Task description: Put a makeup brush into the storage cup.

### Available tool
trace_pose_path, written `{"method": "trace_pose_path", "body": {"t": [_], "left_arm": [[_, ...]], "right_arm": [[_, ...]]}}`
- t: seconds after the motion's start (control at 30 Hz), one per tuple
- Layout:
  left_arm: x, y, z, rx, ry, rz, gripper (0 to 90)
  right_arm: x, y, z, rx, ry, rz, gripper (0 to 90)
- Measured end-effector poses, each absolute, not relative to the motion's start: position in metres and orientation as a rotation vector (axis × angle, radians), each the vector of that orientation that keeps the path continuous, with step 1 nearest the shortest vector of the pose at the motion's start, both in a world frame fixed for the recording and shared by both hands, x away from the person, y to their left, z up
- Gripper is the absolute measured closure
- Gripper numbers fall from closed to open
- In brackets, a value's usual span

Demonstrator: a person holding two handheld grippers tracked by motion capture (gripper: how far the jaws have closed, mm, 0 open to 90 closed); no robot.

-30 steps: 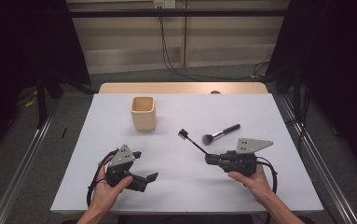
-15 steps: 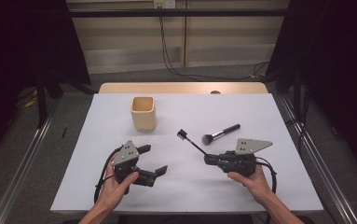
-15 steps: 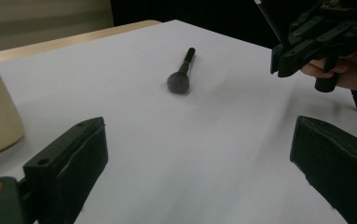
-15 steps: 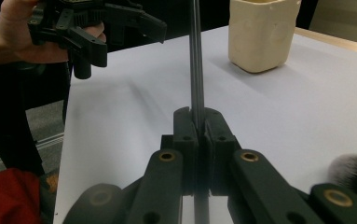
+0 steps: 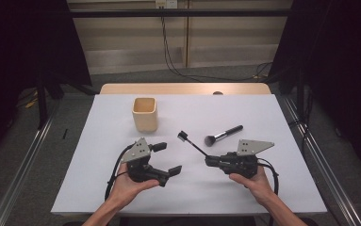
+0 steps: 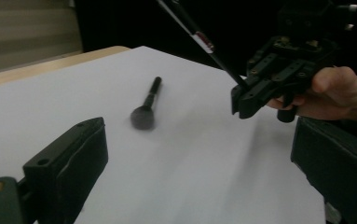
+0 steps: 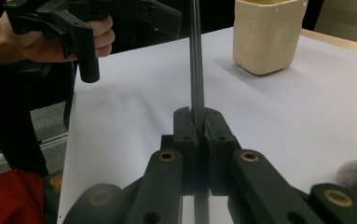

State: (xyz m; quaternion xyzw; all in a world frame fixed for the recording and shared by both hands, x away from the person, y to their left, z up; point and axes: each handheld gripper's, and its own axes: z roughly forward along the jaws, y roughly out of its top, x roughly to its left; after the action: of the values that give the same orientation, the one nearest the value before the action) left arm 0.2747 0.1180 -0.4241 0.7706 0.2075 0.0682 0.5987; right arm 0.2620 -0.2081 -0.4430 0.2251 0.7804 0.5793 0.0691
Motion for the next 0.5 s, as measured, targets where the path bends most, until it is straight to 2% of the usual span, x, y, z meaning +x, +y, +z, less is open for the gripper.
{"method": "trace_pose_path", "body": {"t": [0.33, 0.5], "left_arm": [[0.284, 0.098, -0.418, 1.793, 0.452, 0.167, 5.2], [0.287, 0.089, -0.415, 1.793, 0.434, 0.176, 10.5]], "right_arm": [[0.263, -0.209, -0.444, 0.685, 2.351, 1.746, 85.7], [0.263, -0.208, -0.443, 0.678, 2.351, 1.747, 85.7]]}}
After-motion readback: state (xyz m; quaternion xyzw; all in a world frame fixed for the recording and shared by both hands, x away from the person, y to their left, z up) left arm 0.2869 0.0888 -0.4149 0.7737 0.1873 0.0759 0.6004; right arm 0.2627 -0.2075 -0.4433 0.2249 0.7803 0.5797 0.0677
